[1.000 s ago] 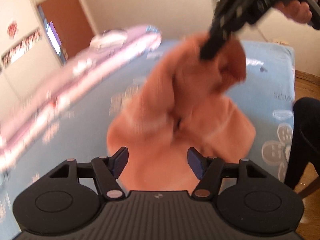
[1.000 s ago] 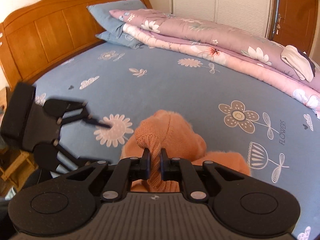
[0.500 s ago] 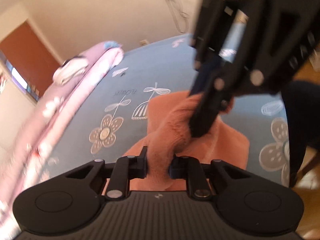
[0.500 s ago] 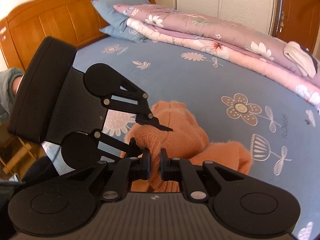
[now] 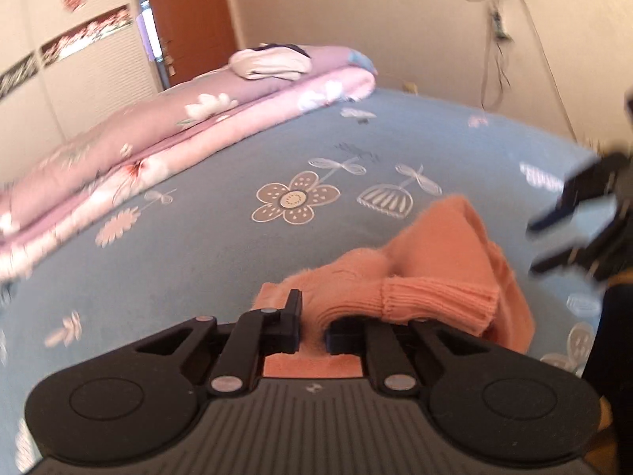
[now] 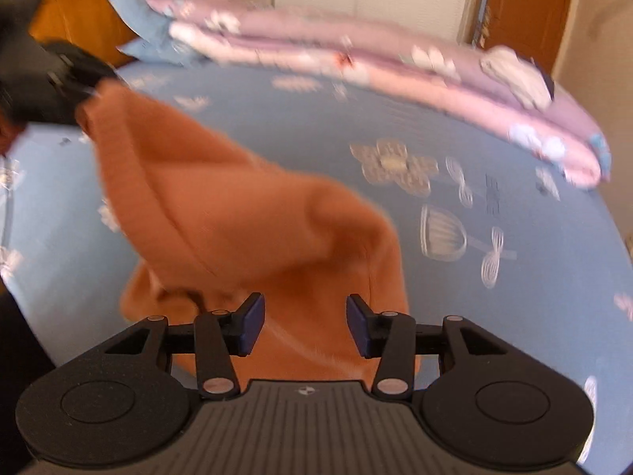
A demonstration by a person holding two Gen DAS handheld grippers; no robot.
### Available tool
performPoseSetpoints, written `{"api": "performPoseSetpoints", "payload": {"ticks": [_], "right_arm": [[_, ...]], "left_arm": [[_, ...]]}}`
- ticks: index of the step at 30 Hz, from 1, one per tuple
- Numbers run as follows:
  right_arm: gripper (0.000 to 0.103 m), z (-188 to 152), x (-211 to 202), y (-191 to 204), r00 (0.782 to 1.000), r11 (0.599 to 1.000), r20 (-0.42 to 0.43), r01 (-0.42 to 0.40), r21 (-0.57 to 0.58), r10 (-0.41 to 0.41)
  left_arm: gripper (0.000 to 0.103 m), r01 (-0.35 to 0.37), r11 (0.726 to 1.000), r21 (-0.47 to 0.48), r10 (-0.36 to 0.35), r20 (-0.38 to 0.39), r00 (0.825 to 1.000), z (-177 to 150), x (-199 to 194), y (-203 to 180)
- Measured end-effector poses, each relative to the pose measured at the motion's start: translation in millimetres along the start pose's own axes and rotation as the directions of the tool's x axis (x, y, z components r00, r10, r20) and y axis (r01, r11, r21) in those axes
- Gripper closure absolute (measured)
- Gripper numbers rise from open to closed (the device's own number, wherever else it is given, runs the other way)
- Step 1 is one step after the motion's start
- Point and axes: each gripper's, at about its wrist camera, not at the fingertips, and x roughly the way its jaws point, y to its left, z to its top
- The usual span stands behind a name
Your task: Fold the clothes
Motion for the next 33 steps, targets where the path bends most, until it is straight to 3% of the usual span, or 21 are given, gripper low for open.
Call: {"api": "performPoseSetpoints", "payload": {"ticks": [6,8,10,13,19,24,28,31,32,33], "right_arm": [[0.051,-21,48,1,0.997,0.997,-0.010,0.079,0.015,-0.079],[0.047,-24,59,0,0.989,0.989,0.007,0.149,0.006,-0.149],[0.037,-27,66,-4,0.976,0.977,0.041,0.211,0.023,-0.212],[0.033,-29,67,-15,0.980,0.976,0.035,0.189,0.111,-0.194],[0.033,-25,60,-1,0.990,0.986,0.072,0.109,0.129,-0.119],[0.032,-16,70,18,0.996,0.987,0.059,0.065,0.144,-0.074],[0.032,-9,88,31,0.999,0.978,0.021,0.033,0.208,-0.038],[0.033,-6,106,47,0.996,0.977,-0.039,0.086,0.197,-0.080],[0.034,-7,114,51,0.992,0.979,-0.077,0.107,0.174,-0.095],[0.049,-10,118,55,0.990,0.983,-0.101,0.117,0.144,-0.103]], "left_arm": [[0.094,-0.020,1.000,0.021,0.020,-0.009,1.000,1,2,6],[0.095,-0.028,1.000,-0.004,0.028,0.001,1.000,5,4,11],[0.095,-0.036,0.999,-0.029,0.036,0.011,0.999,10,5,15],[0.095,-0.033,0.998,-0.054,0.034,0.021,0.999,22,14,23],[0.096,-0.038,0.998,-0.052,0.040,0.051,0.998,75,46,29],[0.096,-0.051,0.989,-0.137,0.057,0.041,0.998,115,84,47],[0.096,-0.070,0.981,-0.182,0.076,0.028,0.997,118,106,57],[0.096,-0.065,0.978,-0.200,0.074,0.041,0.996,110,108,59],[0.096,-0.062,0.977,-0.205,0.073,0.046,0.996,106,107,60],[0.095,-0.061,0.976,-0.208,0.073,0.048,0.996,103,105,61]]}}
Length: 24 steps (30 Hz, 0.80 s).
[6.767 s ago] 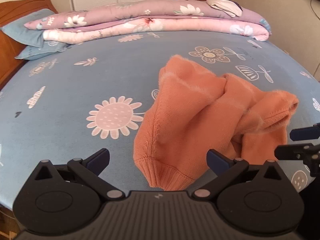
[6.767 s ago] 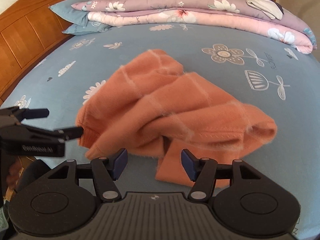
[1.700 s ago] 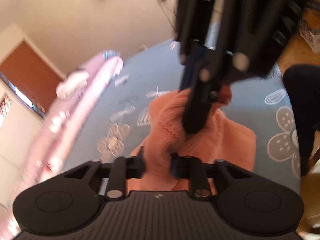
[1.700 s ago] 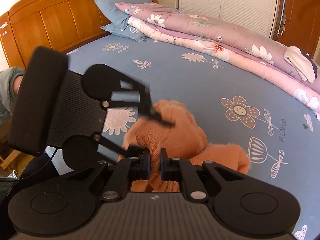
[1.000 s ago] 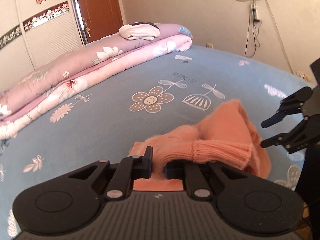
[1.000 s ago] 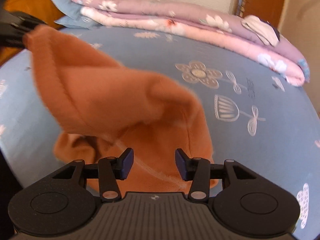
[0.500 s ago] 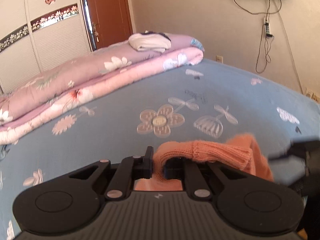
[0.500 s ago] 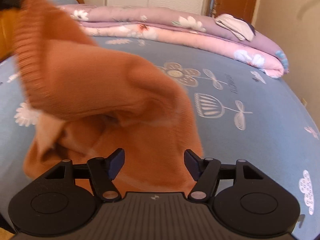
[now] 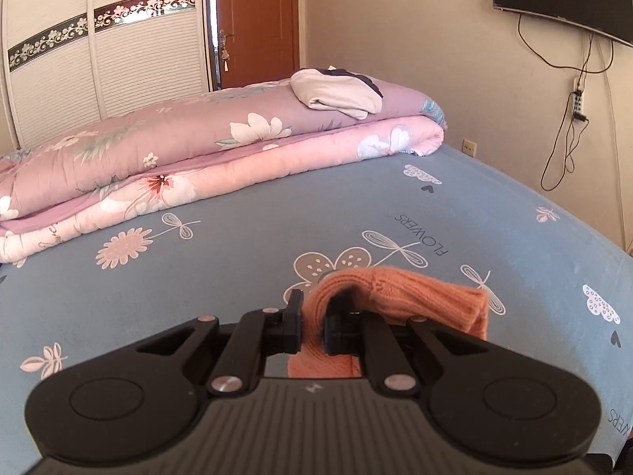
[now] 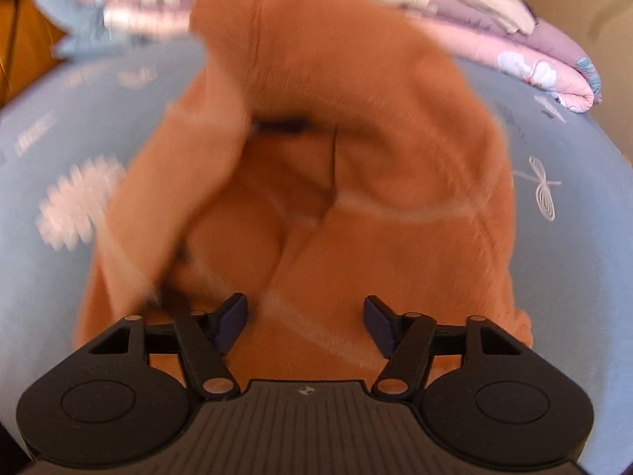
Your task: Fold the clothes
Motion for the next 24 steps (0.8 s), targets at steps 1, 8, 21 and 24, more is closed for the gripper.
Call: {"api": "performPoseSetpoints", "payload": {"ticks": [1,8,21,24], "right_arm": [[0.064,-3,1,0,1.000,1.000,-0.002,-0.012,-0.021,0.012],[0.098,-8,-43,-37,0.998,0.998,-0.006,-0.065,-0.008,0.065],[0.097,10,-83,-118,0.950,0.956,0.112,0.294,-0.019,-0.290],[0.096,4,-64,-116,0.955,0.953,0.035,0.298,-0.049,-0.296]], "left_arm": [[0.095,0.000,1.000,0.002,0.000,0.001,1.000,-3,-2,1],[0.095,0.003,1.000,0.014,-0.003,-0.008,1.000,-12,-18,9],[0.095,0.012,1.000,0.011,-0.012,0.015,1.000,-14,-30,-7],[0.095,0.000,1.000,0.029,0.000,0.001,1.000,-15,-28,-13]]}}
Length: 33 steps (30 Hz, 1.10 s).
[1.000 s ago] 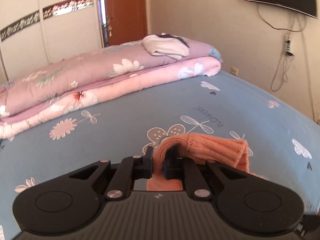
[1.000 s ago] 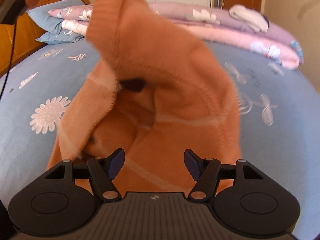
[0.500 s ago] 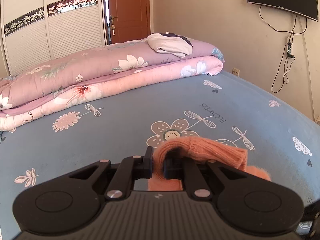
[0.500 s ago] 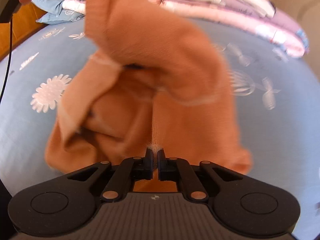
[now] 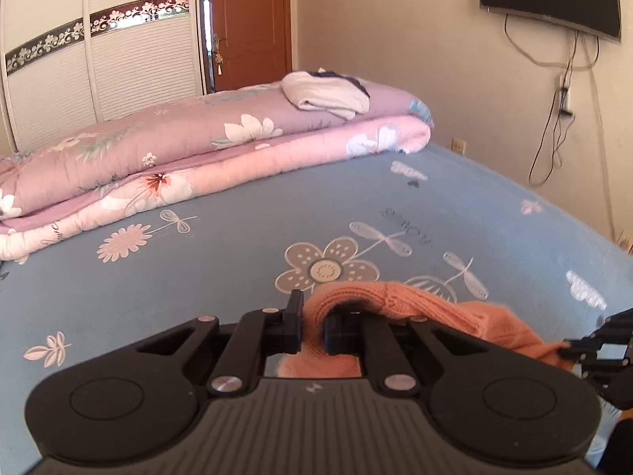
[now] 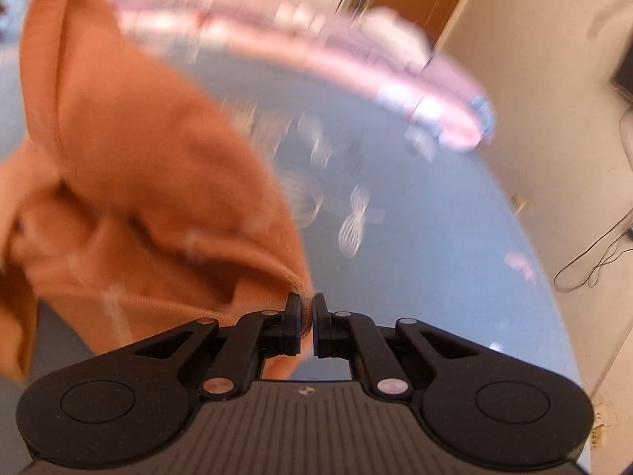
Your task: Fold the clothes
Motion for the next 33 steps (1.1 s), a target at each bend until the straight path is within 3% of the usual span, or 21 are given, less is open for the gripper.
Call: {"api": "performPoseSetpoints", "payload": {"ticks": [3,5,6,7,9,12,14,16,19,21,23,28,31,33], "right_arm": [[0.089,-5,6,12,0.998,0.998,-0.016,-0.059,-0.007,0.058],[0.055,-6,2,25,0.998,0.998,0.025,-0.059,-0.023,0.060],[0.029,-6,2,30,0.997,0.997,0.039,-0.065,-0.028,0.067],[0.027,-6,2,35,0.995,0.997,0.059,-0.078,-0.022,0.079],[0.027,-4,8,44,0.996,0.998,0.053,-0.064,-0.027,0.066],[0.027,2,28,50,0.996,0.997,0.072,0.062,-0.037,-0.059],[0.031,6,43,46,1.000,1.000,0.021,0.015,-0.013,-0.015],[0.075,6,56,39,0.998,0.999,-0.042,-0.047,0.026,0.048],[0.078,6,37,33,0.998,0.998,-0.001,-0.063,0.009,0.063],[0.078,7,18,26,0.991,0.991,0.004,-0.135,-0.004,0.135],[0.078,8,-1,19,0.982,0.982,0.012,-0.187,-0.022,0.187],[0.078,17,-28,-4,0.956,0.954,-0.020,-0.293,-0.068,0.292],[0.078,22,-34,-12,0.944,0.940,-0.054,-0.329,-0.091,0.325],[0.078,25,-37,-17,0.954,0.946,-0.049,-0.301,-0.119,0.297]], "left_arm": [[0.095,0.008,1.000,-0.009,-0.007,0.012,1.000,1,0,-2],[0.095,0.015,1.000,-0.009,-0.015,0.019,1.000,2,0,-3],[0.095,0.014,1.000,-0.004,-0.014,0.017,1.000,3,-1,-4],[0.095,0.012,1.000,0.004,-0.012,0.017,1.000,4,-1,-5],[0.095,0.014,1.000,0.016,-0.015,0.020,1.000,3,-3,-7],[0.095,0.022,0.999,0.028,-0.022,0.022,1.000,1,-6,-9],[0.095,0.020,1.000,0.024,-0.020,0.020,1.000,-1,-7,-8],[0.095,0.019,1.000,0.016,-0.019,0.014,1.000,-3,-8,-7],[0.095,0.023,0.998,0.058,-0.019,-0.068,0.997,-5,-11,-10],[0.095,0.028,0.995,0.098,-0.016,-0.120,0.993,-8,-14,-12],[0.095,0.028,0.991,0.128,-0.009,-0.144,0.990,-12,-21,-14],[0.095,0.056,0.993,0.099,-0.036,-0.195,0.980,-21,-38,-8],[0.095,0.076,0.989,0.125,-0.047,-0.220,0.974,-25,-48,-12],[0.095,0.084,0.988,0.126,-0.056,-0.215,0.975,-25,-56,-14]]}}
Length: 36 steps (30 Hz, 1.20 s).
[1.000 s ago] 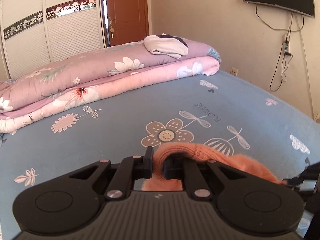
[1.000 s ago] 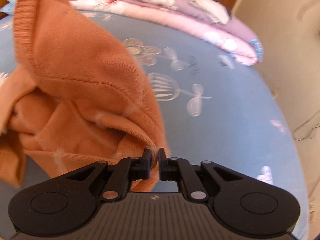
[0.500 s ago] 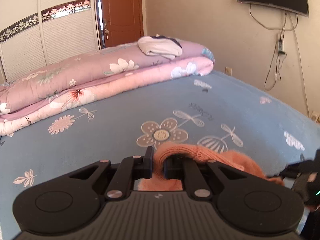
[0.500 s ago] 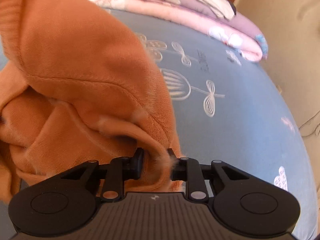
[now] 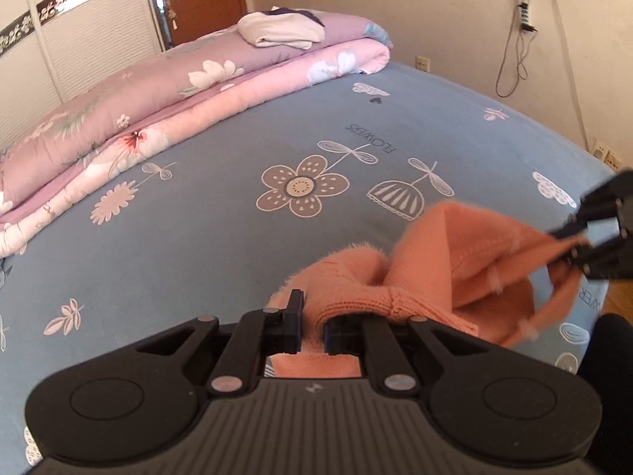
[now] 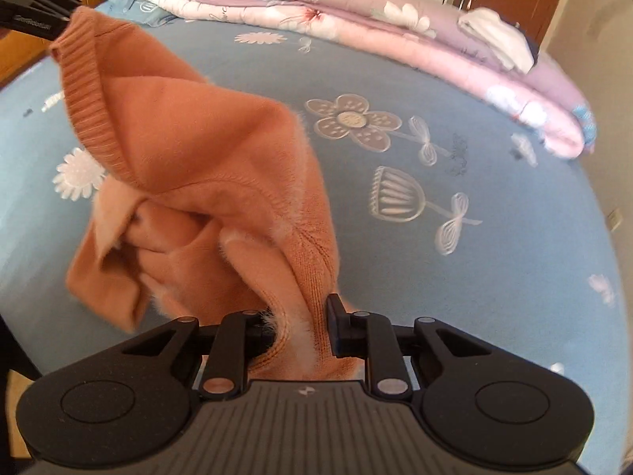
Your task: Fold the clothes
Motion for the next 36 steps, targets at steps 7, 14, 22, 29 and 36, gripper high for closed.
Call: {"api": "performPoseSetpoints", "payload": {"ticks": [7,14,22,29,36], "right_arm": [[0.069,-3,25,3,0.997,0.996,-0.028,0.074,-0.041,-0.075],[0.019,6,17,81,0.960,0.967,0.280,0.054,-0.249,0.019],[0.015,21,86,148,0.903,0.920,0.387,0.299,-0.252,-0.187],[0.092,17,127,122,0.910,0.899,0.264,0.379,-0.217,-0.320],[0.093,42,59,51,0.947,0.981,0.266,0.191,-0.010,-0.182]], "left_arm": [[0.095,0.033,0.999,-0.036,-0.032,0.036,0.999,16,3,-7],[0.096,0.048,0.999,-0.027,-0.045,0.075,0.996,64,16,-7],[0.096,0.092,0.994,-0.053,-0.084,0.135,0.987,93,21,2],[0.098,0.086,0.996,-0.018,-0.083,0.134,0.987,77,19,13],[0.092,0.082,0.997,0.003,-0.082,0.022,0.996,21,55,15]]}}
